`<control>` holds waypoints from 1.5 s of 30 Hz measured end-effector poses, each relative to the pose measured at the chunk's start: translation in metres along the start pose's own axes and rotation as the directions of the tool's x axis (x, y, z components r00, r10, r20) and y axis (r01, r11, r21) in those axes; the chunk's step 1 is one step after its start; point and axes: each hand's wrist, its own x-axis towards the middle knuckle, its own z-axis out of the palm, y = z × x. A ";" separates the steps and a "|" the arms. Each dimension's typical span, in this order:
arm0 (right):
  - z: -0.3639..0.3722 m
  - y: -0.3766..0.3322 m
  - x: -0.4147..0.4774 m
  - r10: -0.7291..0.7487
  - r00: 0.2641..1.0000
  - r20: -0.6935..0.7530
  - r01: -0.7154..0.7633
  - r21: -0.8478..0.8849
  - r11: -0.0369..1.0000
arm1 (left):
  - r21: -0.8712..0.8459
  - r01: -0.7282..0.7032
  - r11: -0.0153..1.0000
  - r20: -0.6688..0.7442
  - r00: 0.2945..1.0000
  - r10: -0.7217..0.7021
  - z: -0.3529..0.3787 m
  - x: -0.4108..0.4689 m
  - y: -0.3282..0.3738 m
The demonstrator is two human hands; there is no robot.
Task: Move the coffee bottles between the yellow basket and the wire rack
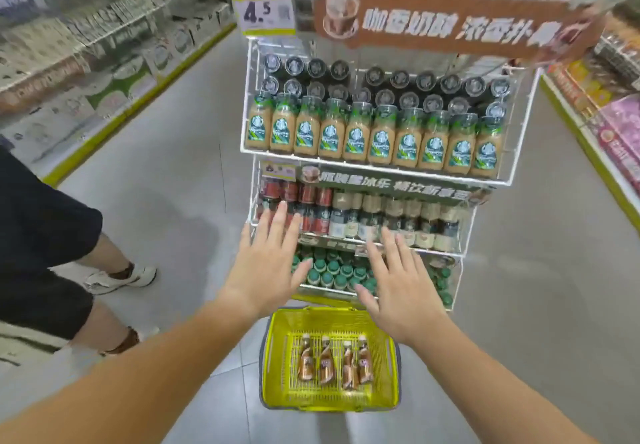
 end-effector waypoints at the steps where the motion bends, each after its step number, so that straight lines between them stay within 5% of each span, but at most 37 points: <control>1: 0.026 0.000 -0.002 0.009 1.000 0.023 -0.009 0.007 1.000 | -0.008 -0.011 1.000 0.017 1.000 0.011 0.025 -0.003 0.002; 11: 0.311 0.004 -0.027 0.076 0.955 0.285 -0.110 0.106 0.988 | -0.108 -0.002 0.994 0.271 0.962 0.031 0.317 -0.054 0.043; 21: 0.571 0.010 -0.041 0.086 0.866 0.492 -0.175 0.137 0.975 | -0.153 0.234 0.960 0.546 0.830 -0.115 0.586 -0.089 0.086; 25: 0.636 0.002 -0.020 0.067 0.886 0.459 -0.189 0.224 0.956 | -0.151 0.360 0.921 0.669 0.723 -0.173 0.662 -0.079 0.091; 29: 0.692 -0.004 0.011 0.081 0.852 0.517 -0.273 0.308 0.911 | -0.177 0.540 0.823 0.796 0.570 -0.202 0.718 -0.067 0.089; 33: 0.728 -0.015 0.037 0.131 0.788 0.602 -0.415 0.361 0.835 | -0.182 0.669 0.720 0.824 0.503 -0.260 0.750 -0.063 0.092; 41: 0.746 -0.025 0.059 0.212 0.794 0.570 -0.500 0.414 0.760 | -0.312 0.793 0.523 0.784 0.526 -0.330 0.759 -0.062 0.090; 45: 0.732 -0.016 0.051 0.245 0.830 0.502 -0.508 0.497 0.703 | -0.465 0.825 0.320 0.801 0.546 -0.246 0.747 -0.067 0.074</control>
